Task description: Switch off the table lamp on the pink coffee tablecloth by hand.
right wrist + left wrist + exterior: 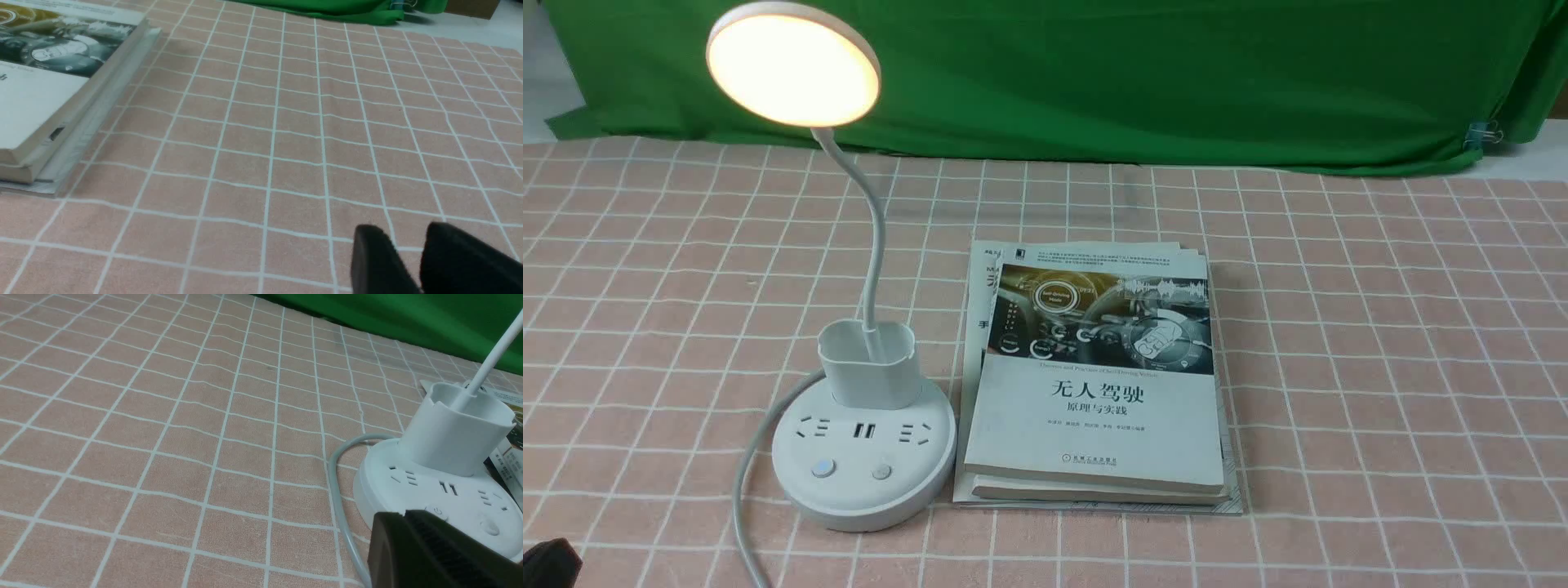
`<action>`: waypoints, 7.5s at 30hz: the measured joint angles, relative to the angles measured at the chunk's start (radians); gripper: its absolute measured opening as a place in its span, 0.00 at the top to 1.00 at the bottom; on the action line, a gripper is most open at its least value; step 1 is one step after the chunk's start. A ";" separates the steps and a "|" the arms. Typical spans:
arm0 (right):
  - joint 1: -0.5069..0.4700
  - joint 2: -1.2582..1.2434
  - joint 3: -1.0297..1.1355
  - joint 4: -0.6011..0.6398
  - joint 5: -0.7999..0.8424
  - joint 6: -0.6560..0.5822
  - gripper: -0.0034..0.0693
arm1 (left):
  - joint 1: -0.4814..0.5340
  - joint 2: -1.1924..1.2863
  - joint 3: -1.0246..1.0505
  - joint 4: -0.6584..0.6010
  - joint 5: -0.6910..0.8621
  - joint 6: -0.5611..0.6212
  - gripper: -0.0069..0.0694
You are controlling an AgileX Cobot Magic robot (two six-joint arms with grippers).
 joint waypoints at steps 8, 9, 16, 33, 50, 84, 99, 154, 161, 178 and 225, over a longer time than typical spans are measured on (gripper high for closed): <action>0.000 0.000 0.000 0.000 0.000 0.000 0.62 | 0.000 0.000 0.000 0.000 0.000 0.000 0.90; 0.000 0.000 0.000 0.000 0.000 0.000 0.62 | 0.000 0.000 0.000 0.000 0.000 0.001 0.90; 0.000 0.000 0.000 0.000 0.000 0.000 0.62 | 0.000 0.000 0.000 0.000 0.000 0.003 0.90; 0.000 0.000 0.000 0.000 0.000 0.000 0.62 | 0.000 0.000 0.000 -0.521 -0.330 -0.004 0.90; 0.000 0.000 0.000 0.000 0.000 0.000 0.62 | -0.001 0.682 -0.524 -0.242 0.538 0.119 0.90; 0.000 0.000 0.000 0.000 0.000 0.000 0.62 | -0.476 1.678 -1.086 0.070 0.542 0.007 0.92; 0.000 0.000 0.000 0.000 0.000 0.000 0.62 | -0.476 1.740 -1.100 0.075 0.527 0.004 0.92; 0.000 0.000 0.000 0.000 0.000 0.000 0.62 | -0.478 1.738 -1.099 0.126 0.526 -0.033 0.92; 0.000 0.000 0.000 0.000 0.000 0.000 0.62 | -0.478 1.612 -1.066 0.122 0.548 -0.033 0.92; 0.000 0.000 0.000 0.000 0.000 0.000 0.62 | -0.478 0.747 -0.396 0.012 -0.089 -0.033 0.92; 0.000 0.000 0.000 0.000 0.001 0.000 0.62 | 0.037 0.000 0.000 -0.002 -0.022 0.008 0.91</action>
